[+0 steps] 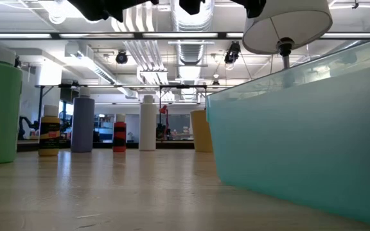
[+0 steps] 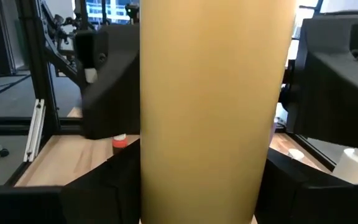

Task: Pick & Place Paint Supplies
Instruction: Put the yellow paint bottle into the green bin

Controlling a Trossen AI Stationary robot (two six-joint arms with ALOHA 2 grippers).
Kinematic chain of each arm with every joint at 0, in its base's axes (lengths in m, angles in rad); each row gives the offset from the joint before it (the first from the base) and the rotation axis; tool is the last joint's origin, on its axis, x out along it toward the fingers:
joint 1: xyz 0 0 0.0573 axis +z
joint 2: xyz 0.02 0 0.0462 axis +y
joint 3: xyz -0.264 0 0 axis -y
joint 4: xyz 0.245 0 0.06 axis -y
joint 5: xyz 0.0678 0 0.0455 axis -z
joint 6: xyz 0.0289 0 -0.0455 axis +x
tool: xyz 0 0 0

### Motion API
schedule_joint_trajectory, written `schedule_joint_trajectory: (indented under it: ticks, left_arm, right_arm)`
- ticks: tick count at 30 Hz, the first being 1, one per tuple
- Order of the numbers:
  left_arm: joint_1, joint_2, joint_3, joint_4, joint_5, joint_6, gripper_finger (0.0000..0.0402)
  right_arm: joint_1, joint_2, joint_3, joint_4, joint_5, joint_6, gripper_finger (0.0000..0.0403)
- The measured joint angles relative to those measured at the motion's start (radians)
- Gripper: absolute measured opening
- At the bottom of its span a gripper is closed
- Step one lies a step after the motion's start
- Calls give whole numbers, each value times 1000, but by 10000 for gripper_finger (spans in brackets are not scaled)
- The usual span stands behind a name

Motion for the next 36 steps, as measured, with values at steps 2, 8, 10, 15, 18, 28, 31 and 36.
schedule_joint_trajectory:
  ticks: [2, 8, 10, 15, 18, 28, 31, 36]
  left_arm:
    - [0, 10, 3, -5, 1, 0, 339]
    - [0, -3, 5, -2, 4, 0, 339]
    - [0, -10, 5, -5, 4, 0, 338]
    - [0, -22, 5, -35, 4, -4, 322]
    - [0, -22, 4, -48, 4, -9, 306]
    - [0, -22, 4, -51, 4, -19, 250]
    - [0, -22, 3, -51, 5, -26, 236]
    - [0, -22, 3, -51, 6, -36, 217]
  right_arm:
    - [0, 0, -2, -5, 0, 0, 212]
    - [1, 0, -8, -5, 0, 0, 216]
    - [1, 0, -9, -4, 1, 3, 214]
    - [1, 0, -9, -3, 0, 5, 213]
    - [0, 0, -9, -2, 1, 8, 217]
    - [0, 0, -9, -3, 2, 8, 213]
    - [0, 0, -9, -3, 4, 8, 217]
    - [0, 0, -9, -3, 3, 8, 216]
